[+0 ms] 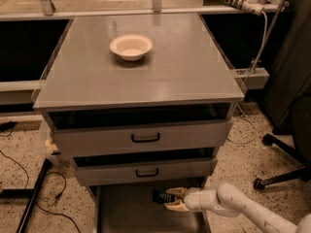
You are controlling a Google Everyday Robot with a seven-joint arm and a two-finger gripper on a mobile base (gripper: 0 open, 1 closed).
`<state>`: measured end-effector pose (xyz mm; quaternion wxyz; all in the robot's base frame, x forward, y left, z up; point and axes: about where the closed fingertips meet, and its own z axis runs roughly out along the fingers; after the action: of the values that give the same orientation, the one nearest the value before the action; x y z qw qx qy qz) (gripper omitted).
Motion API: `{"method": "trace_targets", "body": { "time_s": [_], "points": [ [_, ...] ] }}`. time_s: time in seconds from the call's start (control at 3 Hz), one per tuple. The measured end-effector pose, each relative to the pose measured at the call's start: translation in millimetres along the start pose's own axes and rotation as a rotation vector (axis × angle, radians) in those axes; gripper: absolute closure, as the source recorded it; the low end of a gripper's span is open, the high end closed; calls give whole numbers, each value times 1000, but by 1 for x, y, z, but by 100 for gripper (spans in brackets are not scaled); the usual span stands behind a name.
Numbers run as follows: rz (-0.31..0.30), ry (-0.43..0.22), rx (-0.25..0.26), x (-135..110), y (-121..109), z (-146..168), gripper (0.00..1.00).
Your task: Place rxbar blueberry into bottom drawer
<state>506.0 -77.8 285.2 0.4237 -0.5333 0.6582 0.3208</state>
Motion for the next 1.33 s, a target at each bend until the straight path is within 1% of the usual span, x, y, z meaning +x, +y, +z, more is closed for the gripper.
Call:
{"method": "trace_targets", "body": {
  "time_s": [0.33,0.67,1.0,1.33],
  "points": [
    [60,21,2,41,-6,28,100],
    [78,67,10,70,-10,48,100],
    [60,161,40,84,-13,54,100],
    [40,222,62,93,-5,62,100]
  ]
}}
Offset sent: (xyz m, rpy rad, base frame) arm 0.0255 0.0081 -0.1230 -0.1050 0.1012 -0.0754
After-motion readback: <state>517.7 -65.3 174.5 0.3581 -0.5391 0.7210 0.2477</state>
